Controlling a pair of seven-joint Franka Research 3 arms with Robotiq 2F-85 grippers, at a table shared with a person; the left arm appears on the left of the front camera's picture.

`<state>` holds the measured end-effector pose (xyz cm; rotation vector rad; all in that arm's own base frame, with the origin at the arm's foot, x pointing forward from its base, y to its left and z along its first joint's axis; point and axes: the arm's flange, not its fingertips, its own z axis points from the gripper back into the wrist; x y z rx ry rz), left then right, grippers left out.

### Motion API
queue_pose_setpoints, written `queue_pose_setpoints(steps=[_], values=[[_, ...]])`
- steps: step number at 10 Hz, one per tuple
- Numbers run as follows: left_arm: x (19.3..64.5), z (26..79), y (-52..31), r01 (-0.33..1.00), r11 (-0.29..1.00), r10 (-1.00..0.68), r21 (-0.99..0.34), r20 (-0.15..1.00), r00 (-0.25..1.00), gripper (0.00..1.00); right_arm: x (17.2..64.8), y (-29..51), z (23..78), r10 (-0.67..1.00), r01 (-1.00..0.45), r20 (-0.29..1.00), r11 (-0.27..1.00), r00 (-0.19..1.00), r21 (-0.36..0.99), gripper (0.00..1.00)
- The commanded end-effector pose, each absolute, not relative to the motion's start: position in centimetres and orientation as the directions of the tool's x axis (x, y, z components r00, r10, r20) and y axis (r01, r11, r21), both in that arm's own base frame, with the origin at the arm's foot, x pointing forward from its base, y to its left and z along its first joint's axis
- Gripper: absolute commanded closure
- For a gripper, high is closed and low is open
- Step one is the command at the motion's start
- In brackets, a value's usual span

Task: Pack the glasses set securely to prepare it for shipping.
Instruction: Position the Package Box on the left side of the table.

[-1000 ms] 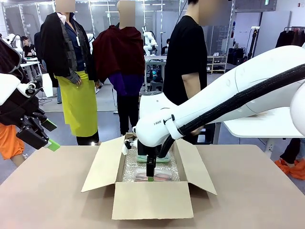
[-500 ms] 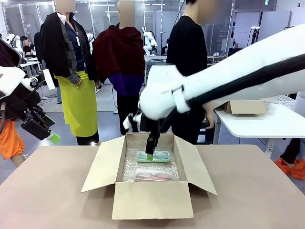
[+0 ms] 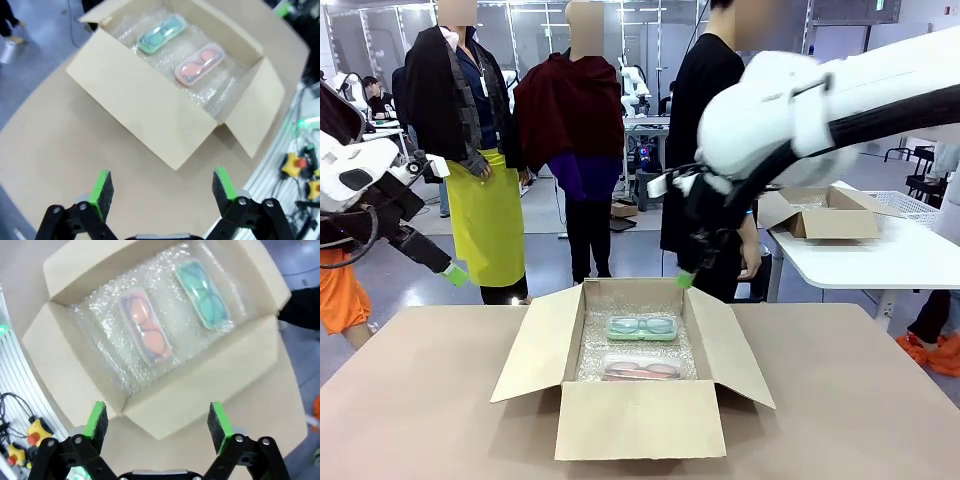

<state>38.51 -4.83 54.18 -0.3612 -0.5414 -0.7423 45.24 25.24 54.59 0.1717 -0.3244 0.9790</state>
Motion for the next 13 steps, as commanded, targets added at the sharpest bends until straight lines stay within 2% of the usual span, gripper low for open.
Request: queue_pose_setpoints(steps=[1,2,4,6,7,8,12,13], values=[[40.3,53.3,-4.2,0.694,0.686,-0.481,-0.218,0.58,0.657,0.0,39.6,21.6,56.4,0.714,-0.759,0.394,0.649,0.58,-0.059,0.0],[41.2,52.1,-3.8,0.687,0.66,-0.446,-0.303,0.578,0.684,0.0,38.6,19.7,57.2,0.664,-0.715,0.427,0.697,0.614,-0.057,0.0],[42.5,49.7,-3.4,0.697,0.618,-0.431,-0.365,0.584,0.688,0.0,36.7,13.1,58.9,0.561,-0.598,0.446,0.798,0.697,-0.07,0.0],[43.1,48.7,-3.7,0.711,0.621,-0.425,-0.331,0.619,0.66,0.0,36.5,9.2,59.0,0.532,-0.627,0.506,0.779,0.679,0.023,0.0],[41.9,48.9,-3.9,0.679,0.654,-0.422,-0.332,0.585,0.693,0.0,36.7,9.4,58.7,0.57,-0.711,0.551,0.701,0.609,0.06,0.0],[41.9,48.9,-3.9,0.679,0.654,-0.422,-0.332,0.585,0.693,0.0,36.5,9.3,59.7,0.537,-0.611,0.488,0.792,0.688,-0.009,0.0],[42.2,48.6,-4.0,0.68,0.665,-0.433,-0.311,0.581,0.689,0.0,36.5,9.3,59.7,0.537,-0.611,0.488,0.792,0.688,-0.009,0.0],[44.3,47.4,-2.9,0.625,0.676,-0.379,-0.391,0.542,0.75,0.0,36.5,9.3,59.7,0.537,-0.611,0.488,0.792,0.688,-0.009,0.0]])
